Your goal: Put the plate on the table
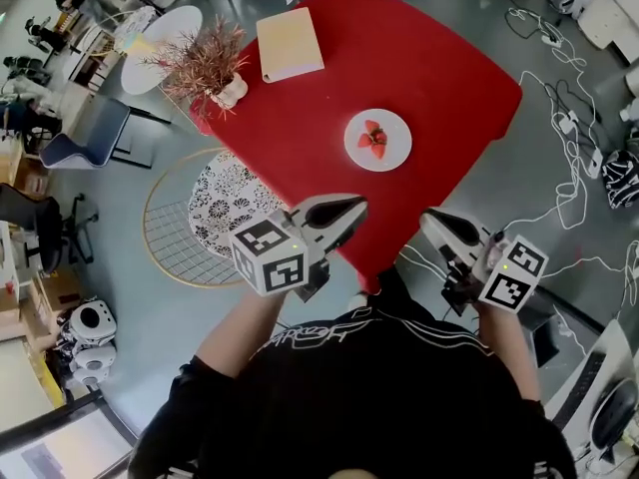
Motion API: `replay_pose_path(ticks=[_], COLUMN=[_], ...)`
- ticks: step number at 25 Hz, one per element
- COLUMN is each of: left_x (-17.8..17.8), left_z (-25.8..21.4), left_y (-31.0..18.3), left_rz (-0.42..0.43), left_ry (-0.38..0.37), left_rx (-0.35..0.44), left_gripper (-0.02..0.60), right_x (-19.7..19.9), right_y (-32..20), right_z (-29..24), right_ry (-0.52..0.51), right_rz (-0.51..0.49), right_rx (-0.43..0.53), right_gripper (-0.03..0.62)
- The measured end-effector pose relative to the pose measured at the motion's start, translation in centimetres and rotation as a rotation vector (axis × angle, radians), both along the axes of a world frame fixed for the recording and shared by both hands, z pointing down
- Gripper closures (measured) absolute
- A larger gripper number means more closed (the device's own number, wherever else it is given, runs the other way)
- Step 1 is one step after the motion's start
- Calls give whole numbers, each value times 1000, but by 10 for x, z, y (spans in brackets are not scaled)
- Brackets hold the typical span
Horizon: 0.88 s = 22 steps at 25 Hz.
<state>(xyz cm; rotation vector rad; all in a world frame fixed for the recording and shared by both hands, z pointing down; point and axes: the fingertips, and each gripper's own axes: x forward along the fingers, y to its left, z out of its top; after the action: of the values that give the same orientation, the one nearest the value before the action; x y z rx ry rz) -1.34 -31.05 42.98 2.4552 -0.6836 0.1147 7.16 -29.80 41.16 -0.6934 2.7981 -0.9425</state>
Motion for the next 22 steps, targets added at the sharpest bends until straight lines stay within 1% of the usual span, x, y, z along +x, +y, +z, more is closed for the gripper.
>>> replay_pose_path(ticks=[3, 6, 13, 17, 19, 22], left_x=[-2, -8, -23, -30, -34, -39], left_z=[-31, -59, -105, -118, -120, -122], left_y=[30, 63, 139, 175, 188, 202], left_rz=[31, 56, 87, 96, 96, 95], left_ry=[40, 64, 68, 100, 113, 113], left_rx=[56, 110, 221, 250, 253, 269], left_gripper=[575, 575, 575, 575, 575, 575], right_x=[-12, -24, -42, -57, -64, -70], right_y=[20, 42, 104, 140, 155, 172], right_z=[-14, -26, -73, -91, -94, -94], right_ry=[-1, 7, 27, 53, 60, 75], right_rz=[-7, -14, -42, -65, -74, -85], right_rx=[37, 83, 217, 289, 297, 298], right_gripper=[586, 586, 586, 586, 586, 586])
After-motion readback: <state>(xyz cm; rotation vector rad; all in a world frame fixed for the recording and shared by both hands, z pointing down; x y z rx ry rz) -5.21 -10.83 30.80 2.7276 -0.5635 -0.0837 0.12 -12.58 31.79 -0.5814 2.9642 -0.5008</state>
